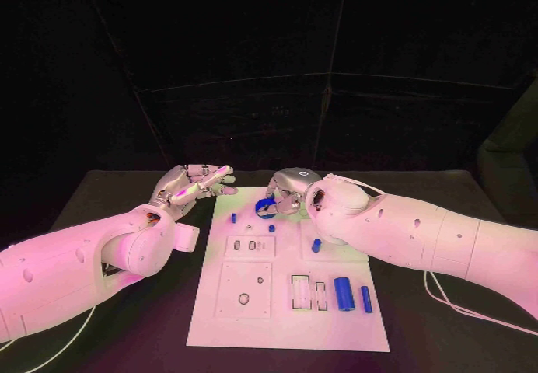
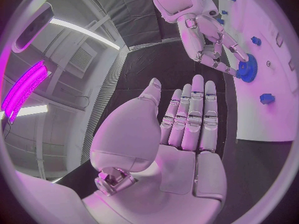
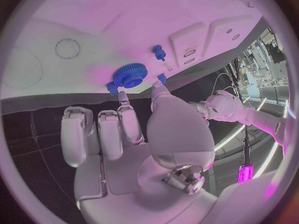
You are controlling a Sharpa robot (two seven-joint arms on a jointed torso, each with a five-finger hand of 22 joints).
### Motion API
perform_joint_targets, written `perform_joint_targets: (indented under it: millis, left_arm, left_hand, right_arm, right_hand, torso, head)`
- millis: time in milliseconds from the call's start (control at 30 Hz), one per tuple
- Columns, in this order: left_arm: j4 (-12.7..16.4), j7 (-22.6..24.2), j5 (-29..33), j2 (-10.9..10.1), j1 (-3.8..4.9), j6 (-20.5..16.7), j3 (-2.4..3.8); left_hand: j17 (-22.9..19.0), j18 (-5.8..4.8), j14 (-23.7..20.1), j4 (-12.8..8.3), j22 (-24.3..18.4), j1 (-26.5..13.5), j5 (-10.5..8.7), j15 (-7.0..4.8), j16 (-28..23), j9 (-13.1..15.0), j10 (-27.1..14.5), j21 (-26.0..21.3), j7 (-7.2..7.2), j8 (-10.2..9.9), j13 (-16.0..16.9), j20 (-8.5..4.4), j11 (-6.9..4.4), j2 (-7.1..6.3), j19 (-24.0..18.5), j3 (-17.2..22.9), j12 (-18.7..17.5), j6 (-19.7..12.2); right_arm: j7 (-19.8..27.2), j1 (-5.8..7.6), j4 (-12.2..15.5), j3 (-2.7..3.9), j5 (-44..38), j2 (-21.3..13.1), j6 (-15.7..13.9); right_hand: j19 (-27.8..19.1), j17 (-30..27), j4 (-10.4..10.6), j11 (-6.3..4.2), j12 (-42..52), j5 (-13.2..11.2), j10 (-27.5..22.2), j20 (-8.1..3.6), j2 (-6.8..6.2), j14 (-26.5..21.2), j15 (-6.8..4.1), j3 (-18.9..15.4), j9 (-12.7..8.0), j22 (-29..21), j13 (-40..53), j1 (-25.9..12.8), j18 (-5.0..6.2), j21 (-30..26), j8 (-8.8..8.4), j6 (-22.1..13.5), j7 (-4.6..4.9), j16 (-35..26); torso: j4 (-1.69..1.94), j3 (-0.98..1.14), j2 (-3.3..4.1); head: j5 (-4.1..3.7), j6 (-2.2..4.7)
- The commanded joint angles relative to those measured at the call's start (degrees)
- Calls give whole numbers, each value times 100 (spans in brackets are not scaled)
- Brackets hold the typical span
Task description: Assemble the parts on the task board
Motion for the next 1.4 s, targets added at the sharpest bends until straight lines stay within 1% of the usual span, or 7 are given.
perform_joint_targets:
  millis: [33,133,267,533,733,1167,1400]
  left_arm:
    - [4,31,-19,-2,9,62,5]
    - [-5,33,-19,-11,9,59,5]
    - [-2,38,-19,-38,9,60,5]
    - [-40,49,-19,-51,10,83,5]
    - [-108,49,-19,-12,9,100,4]
    - [-183,44,-19,67,4,126,2]
    - [-209,35,-19,80,2,136,-1]
  left_hand:
    - [8,87,-6,-44,-8,30,11,32,-31,-4,41,-18,-14,-22,-4,-5,-15,23,32,2,-17,40]
    - [8,87,-6,-44,-8,30,11,32,-31,-4,41,-18,-14,-22,-4,-5,-15,23,32,2,-17,40]
    - [8,87,-6,-44,-8,30,11,32,-31,-4,41,-18,-14,-22,-4,-5,-15,23,32,2,-17,40]
    - [10,87,-6,-47,-11,28,11,33,-36,-5,41,-22,-12,-26,-5,-5,-14,22,32,-3,-23,40]
    - [11,87,-6,-49,-12,28,11,33,-38,-5,42,-23,-13,-27,-4,-5,-14,23,33,-4,-23,41]
    - [12,87,-5,-50,-13,28,11,33,-39,-4,46,-23,-15,-27,-4,-5,-15,23,34,-5,-24,43]
    - [12,87,-5,-50,-13,28,11,33,-39,-4,46,-23,-15,-27,-4,-5,-15,23,34,-5,-24,43]
  right_arm:
    - [76,9,81,1,143,-87,-332]
    - [359,7,234,1,447,-295,-971]
    - [1028,9,569,1,1262,-791,-1457]
    - [2027,15,950,1,2912,-1813,-824]
    - [2254,15,816,-1,3176,-2214,-545]
    - [2332,-30,388,-6,3014,-2320,-413]
    - [2337,-129,312,-7,2995,-2372,-387]
  right_hand:
    - [22,408,-14,-13,40,105,58,12,112,386,17,-56,2,531,519,68,-43,27,3,52,-3,26]
    - [53,454,-190,-39,153,425,130,-4,190,395,-4,-40,7,581,619,412,-54,49,22,136,-30,46]
    - [80,509,-450,-58,170,361,143,-24,249,405,-21,26,-1,629,643,812,-64,68,13,177,-46,67]
    - [60,508,-902,-60,89,355,93,-23,128,399,-22,62,-7,612,597,1303,-61,58,-3,191,-42,63]
    - [28,507,-1117,-66,-24,362,19,-24,42,394,-26,42,-7,572,518,1498,-51,38,-1,219,-47,56]
    - [24,529,-1172,-64,-52,387,1,-24,37,398,-25,40,-11,568,499,1546,-50,35,-10,206,-44,63]
    - [23,537,-1170,-58,-62,386,-5,-25,34,399,-22,23,-15,566,492,1521,-50,34,-20,183,-38,65]
  torso:
    - [8,1,-1]
    - [-19,8,-6]
    - [-43,2,-16]
    - [-139,31,-41]
    - [-148,51,-39]
    - [-129,49,-24]
    - [-150,38,-36]
  head:
    - [-10,5]
    - [-15,21]
    - [-54,40]
    - [-66,73]
    - [-90,77]
    - [-155,54]
    - [-158,14]
